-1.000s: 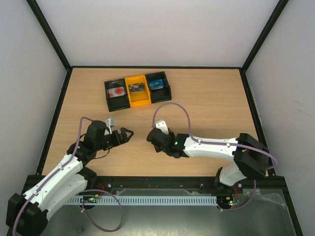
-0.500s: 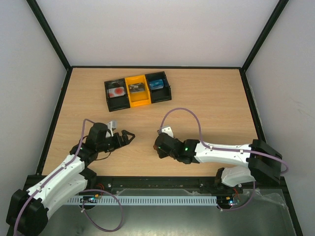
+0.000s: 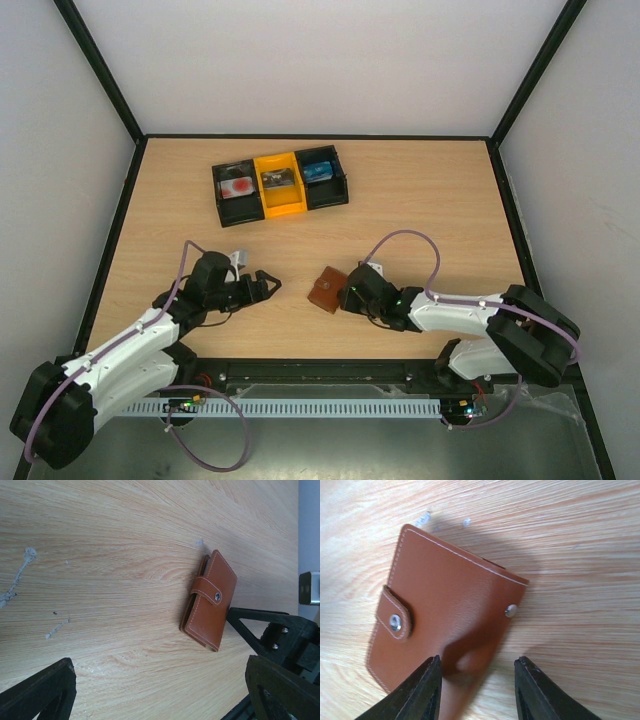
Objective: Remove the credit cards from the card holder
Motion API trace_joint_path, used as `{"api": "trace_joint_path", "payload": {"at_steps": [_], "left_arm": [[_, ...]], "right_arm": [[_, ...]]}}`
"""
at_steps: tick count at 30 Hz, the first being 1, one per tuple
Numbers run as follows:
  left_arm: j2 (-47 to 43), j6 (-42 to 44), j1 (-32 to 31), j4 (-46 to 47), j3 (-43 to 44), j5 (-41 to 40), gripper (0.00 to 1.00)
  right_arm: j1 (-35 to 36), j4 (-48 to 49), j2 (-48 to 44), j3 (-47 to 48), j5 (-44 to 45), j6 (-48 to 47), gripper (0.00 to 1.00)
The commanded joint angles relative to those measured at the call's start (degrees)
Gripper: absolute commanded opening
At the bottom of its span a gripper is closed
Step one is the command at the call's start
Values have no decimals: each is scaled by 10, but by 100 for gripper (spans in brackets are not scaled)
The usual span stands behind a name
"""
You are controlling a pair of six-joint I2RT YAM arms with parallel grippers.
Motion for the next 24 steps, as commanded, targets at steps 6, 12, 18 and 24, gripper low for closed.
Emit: {"api": "trace_joint_path", "payload": {"at_steps": [6, 12, 18, 24], "left_arm": [[32, 8, -31, 15, 13, -21, 91], [37, 4, -49, 25, 13, -27, 90], [44, 11, -106, -26, 57, -133, 89], [83, 10, -144, -10, 89, -154, 87]], "right_arm": [[-2, 132, 43, -34, -18, 101, 41], [0, 118, 53, -19, -9, 76, 24], [-1, 130, 35, -15, -40, 41, 6], [0, 124, 9, -13, -54, 32, 2]]}}
